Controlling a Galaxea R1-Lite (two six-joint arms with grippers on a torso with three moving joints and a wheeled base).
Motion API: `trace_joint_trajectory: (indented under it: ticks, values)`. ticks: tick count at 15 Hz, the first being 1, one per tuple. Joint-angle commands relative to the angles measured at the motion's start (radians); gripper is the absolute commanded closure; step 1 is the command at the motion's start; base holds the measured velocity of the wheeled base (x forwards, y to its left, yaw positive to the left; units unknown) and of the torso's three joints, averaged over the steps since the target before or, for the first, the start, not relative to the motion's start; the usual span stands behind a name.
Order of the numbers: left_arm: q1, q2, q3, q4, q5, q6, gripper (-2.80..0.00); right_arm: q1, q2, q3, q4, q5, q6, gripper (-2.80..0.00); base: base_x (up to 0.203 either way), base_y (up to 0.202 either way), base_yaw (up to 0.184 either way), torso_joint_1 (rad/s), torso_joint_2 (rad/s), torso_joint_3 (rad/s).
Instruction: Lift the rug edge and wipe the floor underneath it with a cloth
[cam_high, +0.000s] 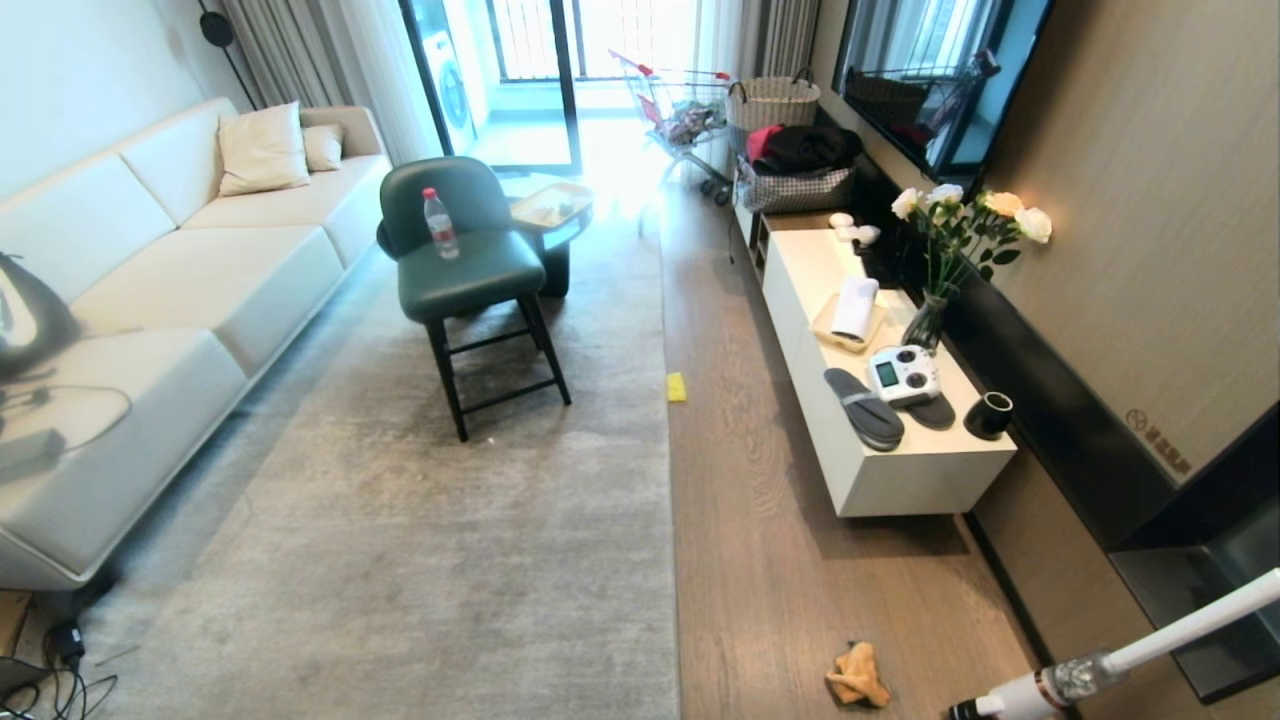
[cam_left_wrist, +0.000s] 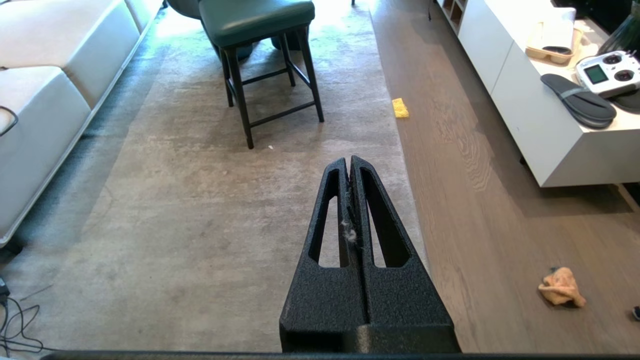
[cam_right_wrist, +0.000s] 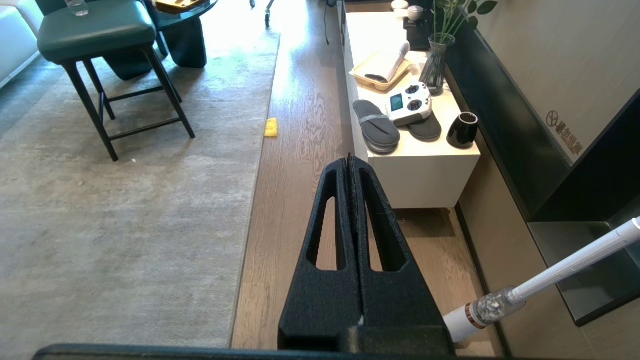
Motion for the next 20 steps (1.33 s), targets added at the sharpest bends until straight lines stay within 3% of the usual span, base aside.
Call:
trace_joint_trajectory:
  ticks: [1,20]
  values:
    - [0.000,0.001,0.000,0.000,0.000,0.000,0.00,0.000,0.002,0.000,-0.001,0.000,0.000,0.00,0.000,0.000,0.000,0.000,0.00,0.000]
    - [0.000,0.001,0.000,0.000,0.000,0.000,0.00,0.000,0.002,0.000,-0.001,0.000,-0.003,0.00,0.000,0.000,0.000,0.000,0.00,0.000]
